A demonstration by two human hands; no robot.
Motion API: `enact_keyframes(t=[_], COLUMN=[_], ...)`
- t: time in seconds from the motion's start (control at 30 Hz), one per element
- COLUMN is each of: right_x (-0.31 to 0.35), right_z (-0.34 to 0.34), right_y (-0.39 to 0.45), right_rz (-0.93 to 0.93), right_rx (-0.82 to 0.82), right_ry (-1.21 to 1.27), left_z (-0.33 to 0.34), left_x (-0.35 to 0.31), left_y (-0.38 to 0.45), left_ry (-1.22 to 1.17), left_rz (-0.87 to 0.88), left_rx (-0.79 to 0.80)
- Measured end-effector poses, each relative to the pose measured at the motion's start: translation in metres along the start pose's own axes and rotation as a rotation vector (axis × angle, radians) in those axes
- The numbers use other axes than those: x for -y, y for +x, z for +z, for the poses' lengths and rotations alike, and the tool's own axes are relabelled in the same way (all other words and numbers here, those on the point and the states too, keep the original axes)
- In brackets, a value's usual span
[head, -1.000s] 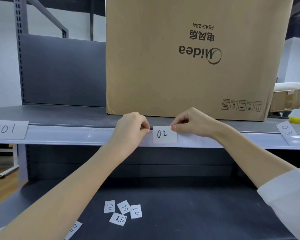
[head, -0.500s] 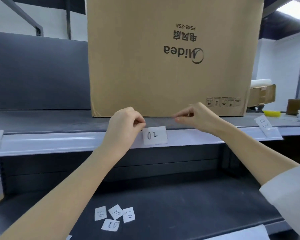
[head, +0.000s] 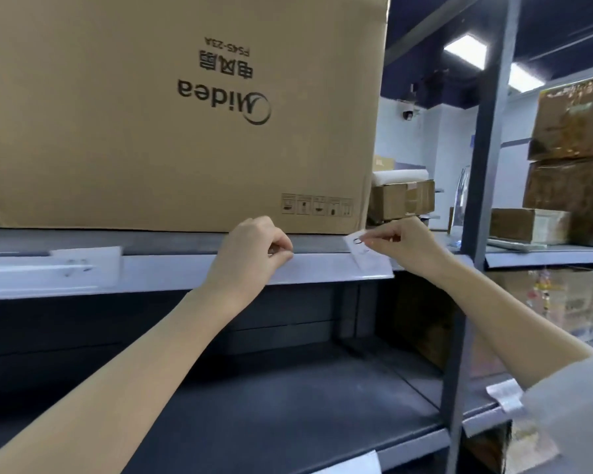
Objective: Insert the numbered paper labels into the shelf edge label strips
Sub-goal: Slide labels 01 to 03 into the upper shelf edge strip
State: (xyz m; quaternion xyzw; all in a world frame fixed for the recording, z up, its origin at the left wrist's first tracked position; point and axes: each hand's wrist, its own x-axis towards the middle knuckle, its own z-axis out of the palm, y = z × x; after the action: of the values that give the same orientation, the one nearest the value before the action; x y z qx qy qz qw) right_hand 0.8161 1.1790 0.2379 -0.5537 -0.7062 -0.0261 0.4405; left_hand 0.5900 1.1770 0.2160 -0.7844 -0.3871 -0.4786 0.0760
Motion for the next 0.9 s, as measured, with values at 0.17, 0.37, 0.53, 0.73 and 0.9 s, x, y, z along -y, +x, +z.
enact_keyframes(t=[0.17,0.37,0.53,0.73,0.9], right_x=[-0.063,-0.073,-0.067,-0.058,-0.046], right_z=[-0.020,-0.014,-0.002,0.005,0.007], right_y=[0.020,0.036,0.045,0.049,0.055], right_rz=[0.012,-0.015,-0.029,-0.064,-0.127], right_rx=[-0.033,0.112,0.208,0.190,0.282], right_ry=[0.075,0.089,0.092,0.141,0.076], left_z=[0.044,0.051,0.050,0.049,0.048], left_x=[-0.015,-0.015,-0.011,-0.012,-0.012], left_y=[0.009,0.016,0.015,0.015,0.018], left_ry=[0.115,0.216,0.250,0.239,0.224], left_rz=[-0.052,-0.104,-0.043,-0.002,-0.013], left_rx=[-0.008,0.051,0.048,0.041,0.064])
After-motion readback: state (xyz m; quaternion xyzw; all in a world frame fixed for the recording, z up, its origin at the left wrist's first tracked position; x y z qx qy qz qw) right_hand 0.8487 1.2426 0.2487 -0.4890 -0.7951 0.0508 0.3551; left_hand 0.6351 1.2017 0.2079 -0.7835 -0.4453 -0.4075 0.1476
